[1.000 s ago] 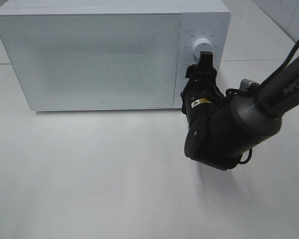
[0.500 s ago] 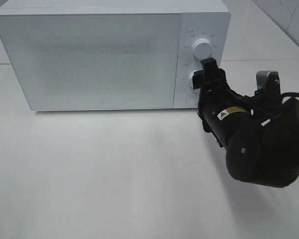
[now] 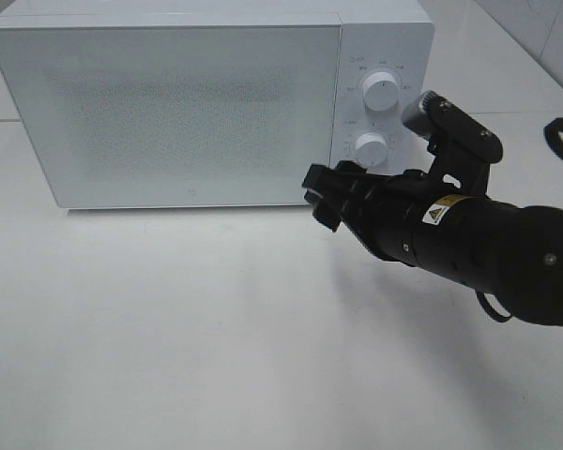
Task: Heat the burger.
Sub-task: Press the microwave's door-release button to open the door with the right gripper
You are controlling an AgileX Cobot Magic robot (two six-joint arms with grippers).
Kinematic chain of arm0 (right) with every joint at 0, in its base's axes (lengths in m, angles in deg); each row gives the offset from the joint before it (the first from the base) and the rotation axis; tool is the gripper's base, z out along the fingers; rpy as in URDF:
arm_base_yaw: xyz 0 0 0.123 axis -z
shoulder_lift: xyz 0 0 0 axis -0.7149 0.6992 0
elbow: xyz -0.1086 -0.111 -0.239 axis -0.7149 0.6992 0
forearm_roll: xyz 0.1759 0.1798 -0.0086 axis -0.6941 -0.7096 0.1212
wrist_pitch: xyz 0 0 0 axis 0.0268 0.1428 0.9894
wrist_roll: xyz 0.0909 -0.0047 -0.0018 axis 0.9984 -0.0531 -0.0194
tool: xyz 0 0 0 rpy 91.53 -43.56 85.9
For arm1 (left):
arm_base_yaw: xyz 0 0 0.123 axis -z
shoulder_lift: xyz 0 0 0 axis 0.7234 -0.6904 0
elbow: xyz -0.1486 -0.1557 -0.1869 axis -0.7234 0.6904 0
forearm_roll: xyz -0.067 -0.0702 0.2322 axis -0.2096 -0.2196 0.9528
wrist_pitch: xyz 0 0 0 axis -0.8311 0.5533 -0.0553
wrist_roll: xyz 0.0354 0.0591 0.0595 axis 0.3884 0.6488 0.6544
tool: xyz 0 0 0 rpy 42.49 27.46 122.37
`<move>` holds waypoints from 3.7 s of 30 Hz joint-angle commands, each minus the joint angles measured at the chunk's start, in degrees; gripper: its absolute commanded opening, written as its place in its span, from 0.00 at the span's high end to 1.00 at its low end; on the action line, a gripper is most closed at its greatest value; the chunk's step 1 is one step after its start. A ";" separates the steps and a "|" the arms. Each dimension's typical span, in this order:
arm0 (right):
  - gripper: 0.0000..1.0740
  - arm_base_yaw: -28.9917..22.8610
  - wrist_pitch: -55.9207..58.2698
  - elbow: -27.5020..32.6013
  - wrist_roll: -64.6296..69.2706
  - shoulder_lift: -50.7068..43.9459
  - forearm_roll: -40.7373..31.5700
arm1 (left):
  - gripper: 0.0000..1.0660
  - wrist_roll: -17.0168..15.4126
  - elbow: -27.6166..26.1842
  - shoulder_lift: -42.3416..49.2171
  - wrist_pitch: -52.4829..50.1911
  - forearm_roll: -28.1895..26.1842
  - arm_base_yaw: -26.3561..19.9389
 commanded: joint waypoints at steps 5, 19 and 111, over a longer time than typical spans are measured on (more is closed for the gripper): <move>0.34 0.00 16.04 0.06 -19.48 -7.96 1.60 | 0.06 -0.40 0.23 0.97 -0.69 -0.06 -0.17; 0.34 0.00 44.69 -0.06 -24.12 -19.94 16.27 | 0.06 -0.40 0.23 0.97 -0.69 -0.06 -0.17; 0.29 33.98 63.37 -0.92 -10.94 -69.61 41.31 | 0.06 -0.40 0.23 0.92 -0.69 -0.11 -0.17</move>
